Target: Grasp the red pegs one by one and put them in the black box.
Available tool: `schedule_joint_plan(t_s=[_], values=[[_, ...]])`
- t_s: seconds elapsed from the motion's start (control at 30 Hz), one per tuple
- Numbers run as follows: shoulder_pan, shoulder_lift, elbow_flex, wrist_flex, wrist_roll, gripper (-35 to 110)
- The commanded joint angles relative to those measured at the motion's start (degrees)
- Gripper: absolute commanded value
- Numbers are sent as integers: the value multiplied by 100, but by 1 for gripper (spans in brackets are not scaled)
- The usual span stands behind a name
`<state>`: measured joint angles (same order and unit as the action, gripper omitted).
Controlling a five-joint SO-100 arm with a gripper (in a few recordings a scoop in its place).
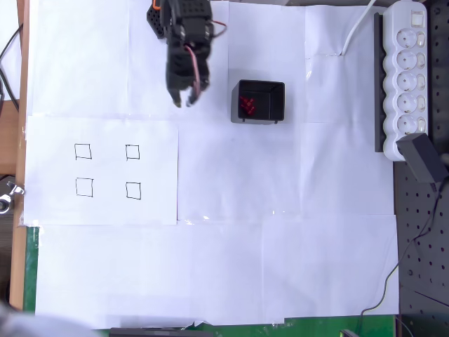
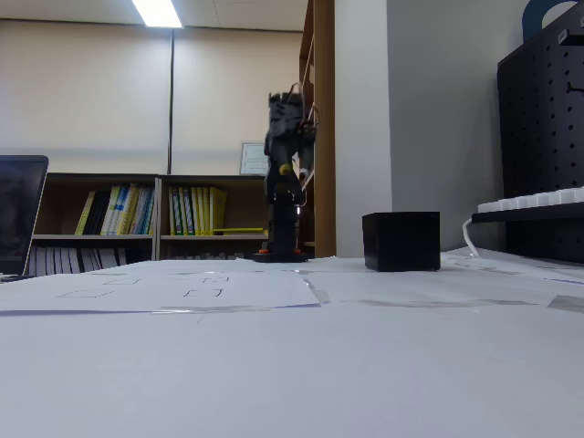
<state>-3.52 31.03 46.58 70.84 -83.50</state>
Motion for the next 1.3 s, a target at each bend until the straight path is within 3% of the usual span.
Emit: schedule_joint_plan(t_s=[0.0, 0.13, 0.47, 0.6, 0.67, 1.27], values=[[9, -1283, -2039, -738, 132, 0], [141, -1775, -3120, -1063, 97, 0], [79, -3445, -4509, -554, 132, 0], [123, -3612, -4509, 167, 114, 0], [97, -3735, -4509, 448, -466, 0], [404, -4175, -4509, 642, -606, 0]])
